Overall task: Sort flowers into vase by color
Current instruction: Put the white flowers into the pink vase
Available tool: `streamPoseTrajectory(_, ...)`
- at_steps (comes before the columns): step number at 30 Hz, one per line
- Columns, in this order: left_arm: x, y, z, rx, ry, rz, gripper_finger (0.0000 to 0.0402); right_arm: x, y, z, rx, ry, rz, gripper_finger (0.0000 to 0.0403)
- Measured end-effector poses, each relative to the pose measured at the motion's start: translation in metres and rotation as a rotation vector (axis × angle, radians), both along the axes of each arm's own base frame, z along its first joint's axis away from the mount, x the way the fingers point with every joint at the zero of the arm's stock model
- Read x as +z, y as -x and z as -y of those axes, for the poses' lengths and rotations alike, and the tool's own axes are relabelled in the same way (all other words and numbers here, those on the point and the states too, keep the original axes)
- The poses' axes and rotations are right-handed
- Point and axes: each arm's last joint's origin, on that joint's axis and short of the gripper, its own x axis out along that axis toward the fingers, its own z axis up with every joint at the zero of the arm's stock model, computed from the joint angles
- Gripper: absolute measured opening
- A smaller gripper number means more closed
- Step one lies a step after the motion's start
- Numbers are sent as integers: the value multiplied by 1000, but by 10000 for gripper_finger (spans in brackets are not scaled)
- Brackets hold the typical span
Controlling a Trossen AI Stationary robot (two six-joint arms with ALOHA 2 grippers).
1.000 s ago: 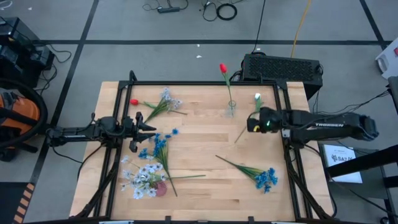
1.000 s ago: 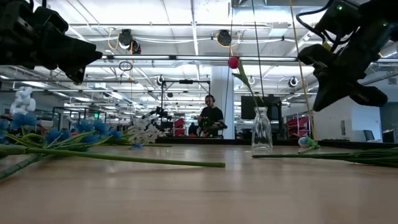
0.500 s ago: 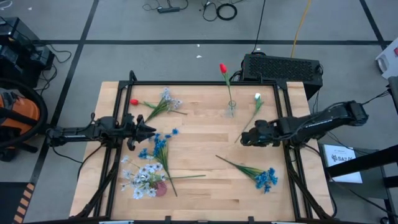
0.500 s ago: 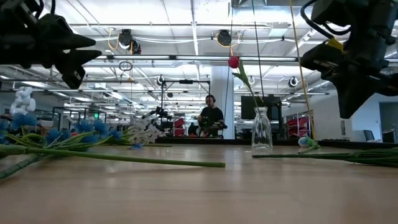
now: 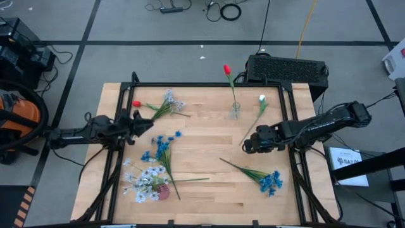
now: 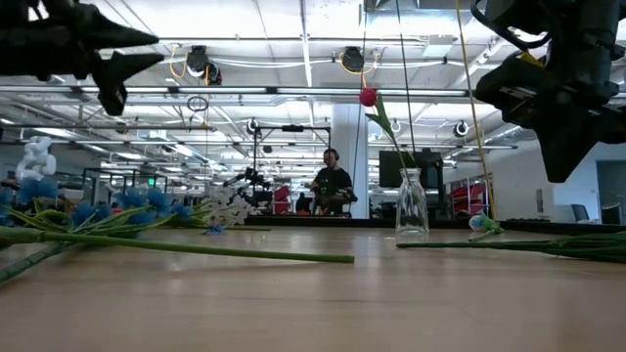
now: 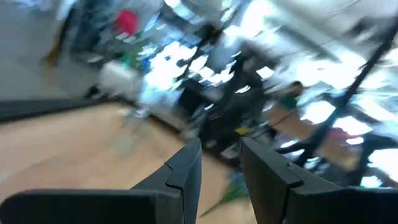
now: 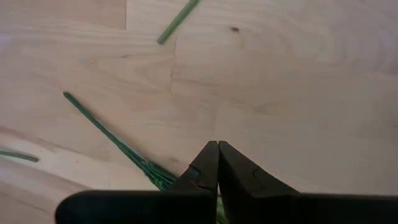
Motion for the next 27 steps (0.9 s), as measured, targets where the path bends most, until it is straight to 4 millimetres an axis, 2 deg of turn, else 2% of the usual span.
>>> streamPoseTrajectory(2, 4, 2, -1, 36, 7, -105, 116, 0, 0, 1, 20, 8, 1, 0)
streamPoseTrajectory(9, 42, 4, -7, 236, 54, -375, 116, 0, -1, 10, 83, 67, 8, 0)
streamPoseTrajectory(12, 58, -4, -10, 275, 51, -543, 115, 0, -2, 12, 115, 100, 9, 0)
streamPoseTrajectory(16, 75, -26, -18, 328, 55, -750, 110, 0, -1, 14, 174, 119, 3, 0)
streamPoseTrajectory(22, 78, -56, -47, 404, 124, -1149, 109, 0, -1, 14, 235, 137, 3, 0)
streamPoseTrajectory(27, 62, -71, -75, 292, 242, -1340, 109, 0, -1, 14, 297, 155, 4, 0)
